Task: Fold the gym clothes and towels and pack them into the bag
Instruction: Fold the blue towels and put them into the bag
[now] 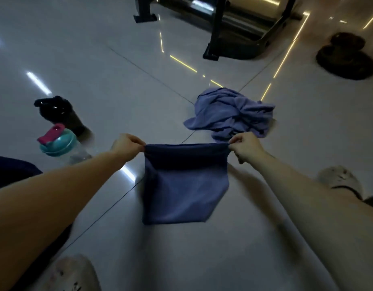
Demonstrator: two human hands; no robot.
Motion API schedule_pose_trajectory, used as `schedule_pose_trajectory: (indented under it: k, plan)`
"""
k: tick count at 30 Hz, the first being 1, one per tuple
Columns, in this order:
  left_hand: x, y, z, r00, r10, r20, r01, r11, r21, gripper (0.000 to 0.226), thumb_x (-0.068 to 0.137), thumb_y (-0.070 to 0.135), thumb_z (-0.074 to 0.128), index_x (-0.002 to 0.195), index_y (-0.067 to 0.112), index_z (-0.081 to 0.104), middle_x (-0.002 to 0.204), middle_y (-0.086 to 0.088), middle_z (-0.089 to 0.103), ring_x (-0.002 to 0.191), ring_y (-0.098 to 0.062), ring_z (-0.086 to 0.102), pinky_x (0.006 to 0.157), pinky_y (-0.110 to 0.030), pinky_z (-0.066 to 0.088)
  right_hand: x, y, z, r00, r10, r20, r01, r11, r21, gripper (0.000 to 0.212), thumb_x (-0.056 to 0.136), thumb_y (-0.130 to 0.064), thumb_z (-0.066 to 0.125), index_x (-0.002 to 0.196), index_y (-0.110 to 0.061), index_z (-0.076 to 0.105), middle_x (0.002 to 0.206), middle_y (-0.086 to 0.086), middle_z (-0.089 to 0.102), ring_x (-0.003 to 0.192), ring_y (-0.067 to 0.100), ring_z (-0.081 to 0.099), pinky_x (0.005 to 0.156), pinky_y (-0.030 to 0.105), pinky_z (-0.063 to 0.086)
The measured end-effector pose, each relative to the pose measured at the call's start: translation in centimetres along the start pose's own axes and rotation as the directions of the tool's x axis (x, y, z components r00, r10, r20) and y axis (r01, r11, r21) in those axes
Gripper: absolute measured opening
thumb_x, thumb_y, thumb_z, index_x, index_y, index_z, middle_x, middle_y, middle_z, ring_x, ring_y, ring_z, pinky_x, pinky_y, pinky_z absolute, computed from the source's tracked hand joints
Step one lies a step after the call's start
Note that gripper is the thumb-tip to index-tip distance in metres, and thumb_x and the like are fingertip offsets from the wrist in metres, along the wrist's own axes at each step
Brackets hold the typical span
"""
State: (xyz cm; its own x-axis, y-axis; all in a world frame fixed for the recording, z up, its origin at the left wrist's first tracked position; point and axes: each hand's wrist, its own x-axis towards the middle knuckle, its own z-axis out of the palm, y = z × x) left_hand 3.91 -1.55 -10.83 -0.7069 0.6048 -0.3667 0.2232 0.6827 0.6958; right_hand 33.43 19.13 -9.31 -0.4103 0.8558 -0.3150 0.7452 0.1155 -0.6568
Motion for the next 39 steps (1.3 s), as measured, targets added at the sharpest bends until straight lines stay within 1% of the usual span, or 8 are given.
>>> schedule_pose_trajectory:
  k: [2, 7, 12, 19, 23, 27, 34, 39]
  plan:
    - [0.6, -0.4, 0.0, 1.000, -0.015, 0.001, 0.015, 0.997, -0.074, 0.008, 0.082, 0.005, 0.074, 0.086, 0.011, 0.078, 0.073, -0.006, 0.069, 0.063, -0.015, 0.057, 0.063, -0.025, 0.046, 0.5, 0.2, 0.9, 0.997, 0.067, 0.024, -0.070, 0.987, 0.144, 0.011, 0.094, 0.002, 0.058, 0.088, -0.006, 0.064, 0.061, 0.021, 0.063, 0.044, 0.027, 0.056, 0.047, 0.033, 0.048]
    - [-0.2, 0.0, -0.4, 0.999, -0.025, 0.022, 0.031, 0.954, -0.297, 0.011, 0.082, -0.006, 0.066, 0.087, -0.001, 0.074, 0.071, -0.016, 0.069, 0.057, -0.018, 0.059, 0.057, -0.024, 0.052, 0.0, 0.0, 1.0, 0.999, 0.039, 0.007, -0.039, 0.945, 0.325, 0.006, 0.094, 0.003, 0.058, 0.093, 0.000, 0.063, 0.076, 0.023, 0.068, 0.059, 0.029, 0.066, 0.059, 0.039, 0.053]
    - [-5.1, -1.4, 0.9, 0.989, -0.103, 0.102, 0.136, 0.901, -0.412, 0.015, 0.088, 0.003, 0.056, 0.086, -0.002, 0.069, 0.070, -0.016, 0.063, 0.058, -0.023, 0.054, 0.054, -0.025, 0.047, -3.4, 0.9, 0.9, 0.992, 0.105, 0.067, -0.124, 0.885, 0.449, 0.017, 0.096, -0.013, 0.066, 0.096, 0.004, 0.067, 0.073, 0.024, 0.068, 0.054, 0.026, 0.063, 0.054, 0.034, 0.051]
    - [-11.6, -6.4, 3.0, 0.980, -0.180, 0.087, 0.199, 0.914, -0.353, 0.009, 0.084, -0.001, 0.069, 0.087, -0.009, 0.066, 0.071, -0.016, 0.063, 0.056, -0.019, 0.055, 0.052, -0.025, 0.050, -7.3, 3.3, 2.7, 0.970, 0.204, 0.133, -0.239, 0.900, 0.363, 0.006, 0.092, 0.003, 0.058, 0.087, -0.001, 0.059, 0.076, 0.023, 0.062, 0.054, 0.028, 0.062, 0.050, 0.034, 0.054]
    - [-13.0, -8.6, 5.2, 0.937, -0.327, 0.126, 0.349, 0.846, -0.402, 0.012, 0.081, -0.008, 0.066, 0.081, 0.000, 0.058, 0.063, -0.018, 0.054, 0.049, -0.023, 0.048, 0.049, -0.028, 0.049, -8.6, 4.2, 4.1, 0.950, 0.246, 0.194, -0.289, 0.927, 0.239, 0.011, 0.089, 0.007, 0.056, 0.084, -0.003, 0.055, 0.079, 0.023, 0.061, 0.057, 0.029, 0.062, 0.048, 0.033, 0.054]
    - [-13.5, -10.7, 7.1, 0.860, -0.488, 0.151, 0.507, 0.784, -0.358, 0.007, 0.082, -0.010, 0.069, 0.083, -0.008, 0.062, 0.060, -0.017, 0.057, 0.047, -0.026, 0.052, 0.041, -0.027, 0.049, -9.0, 5.4, 4.9, 0.927, 0.292, 0.233, -0.329, 0.934, 0.139, 0.012, 0.089, 0.008, 0.052, 0.084, -0.003, 0.055, 0.081, 0.025, 0.063, 0.056, 0.029, 0.061, 0.050, 0.033, 0.054]
    - [-13.1, -12.5, 8.8, 0.853, -0.516, 0.078, 0.517, 0.813, -0.267, 0.007, 0.074, -0.007, 0.072, 0.077, -0.008, 0.066, 0.062, -0.021, 0.064, 0.053, -0.030, 0.060, 0.066, -0.047, 0.061, -9.8, 7.1, 6.4, 0.885, 0.325, 0.333, -0.349, 0.937, 0.013, 0.019, 0.088, 0.009, 0.049, 0.079, -0.007, 0.054, 0.074, 0.021, 0.061, 0.051, 0.025, 0.061, 0.045, 0.029, 0.050]
    - [-12.8, -13.4, 8.5, 0.887, -0.462, 0.011, 0.462, 0.885, -0.062, 0.012, 0.066, 0.010, 0.074, 0.077, 0.007, 0.068, 0.067, -0.013, 0.071, 0.062, -0.031, 0.068, 0.067, -0.042, 0.063, -10.2, 8.4, 7.6, 0.853, 0.366, 0.372, -0.373, 0.926, -0.057, 0.015, 0.086, 0.010, 0.047, 0.083, -0.002, 0.054, 0.069, 0.027, 0.061, 0.053, 0.034, 0.062, 0.051, 0.040, 0.052]
